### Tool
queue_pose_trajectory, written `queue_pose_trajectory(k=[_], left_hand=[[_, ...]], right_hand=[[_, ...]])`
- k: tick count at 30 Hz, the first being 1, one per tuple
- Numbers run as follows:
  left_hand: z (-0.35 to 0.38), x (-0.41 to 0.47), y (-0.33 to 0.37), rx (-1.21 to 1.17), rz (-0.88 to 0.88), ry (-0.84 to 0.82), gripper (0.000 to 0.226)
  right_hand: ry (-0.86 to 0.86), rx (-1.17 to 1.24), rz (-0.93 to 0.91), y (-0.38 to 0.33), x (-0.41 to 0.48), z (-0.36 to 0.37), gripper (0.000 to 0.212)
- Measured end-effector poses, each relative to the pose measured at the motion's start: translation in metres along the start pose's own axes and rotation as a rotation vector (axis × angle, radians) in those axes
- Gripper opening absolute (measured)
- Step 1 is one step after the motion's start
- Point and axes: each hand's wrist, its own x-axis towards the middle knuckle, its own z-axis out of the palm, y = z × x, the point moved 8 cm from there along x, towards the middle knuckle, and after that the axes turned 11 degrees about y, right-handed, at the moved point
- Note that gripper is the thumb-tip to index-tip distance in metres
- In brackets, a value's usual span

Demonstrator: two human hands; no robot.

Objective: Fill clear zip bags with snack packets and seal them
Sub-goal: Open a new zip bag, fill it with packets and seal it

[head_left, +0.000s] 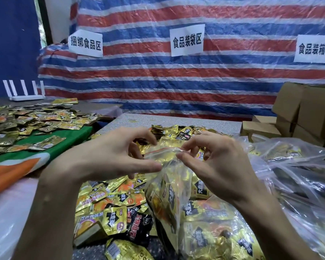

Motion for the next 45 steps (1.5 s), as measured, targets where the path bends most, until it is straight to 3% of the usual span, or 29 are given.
queue_pose_trajectory(k=[4, 7, 10, 17, 27, 34, 41, 45], left_hand=[[0.004, 0.004, 0.001, 0.114, 0.033, 0.017, 0.008], [0.001, 0.004, 0.001, 0.097, 0.051, 0.021, 0.009], [-0.012, 0.002, 0.014, 0.089, 0.186, 0.125, 0.011], [-0.015, -0.006, 0.047, 0.013, 0.453, 0.238, 0.012], [-0.029, -0.006, 0.019, -0.052, 0.345, 0.172, 0.021], [-0.039, -0.006, 0.002, -0.074, 0.259, 0.161, 0.023], [-0.040, -0.006, -0.009, -0.144, 0.200, 0.124, 0.021], [-0.055, -0.010, -0.007, -0.190, 0.259, 0.209, 0.029]], right_hand=[[-0.061, -0.011, 0.018, 0.001, -0.001, 0.005, 0.026], [-0.128, 0.044, 0.033, 0.001, 0.000, 0.007, 0.023], [-0.243, 0.077, 0.032, 0.002, -0.001, 0.010, 0.016], [-0.387, -0.077, 0.066, 0.018, -0.001, 0.002, 0.031], [-0.357, -0.172, 0.132, 0.036, 0.006, -0.008, 0.020], [-0.404, 0.114, 0.146, 0.036, 0.006, -0.010, 0.006], [-0.444, 0.238, 0.128, 0.034, 0.005, -0.018, 0.025], [-0.378, 0.415, 0.160, 0.028, 0.008, -0.029, 0.020]])
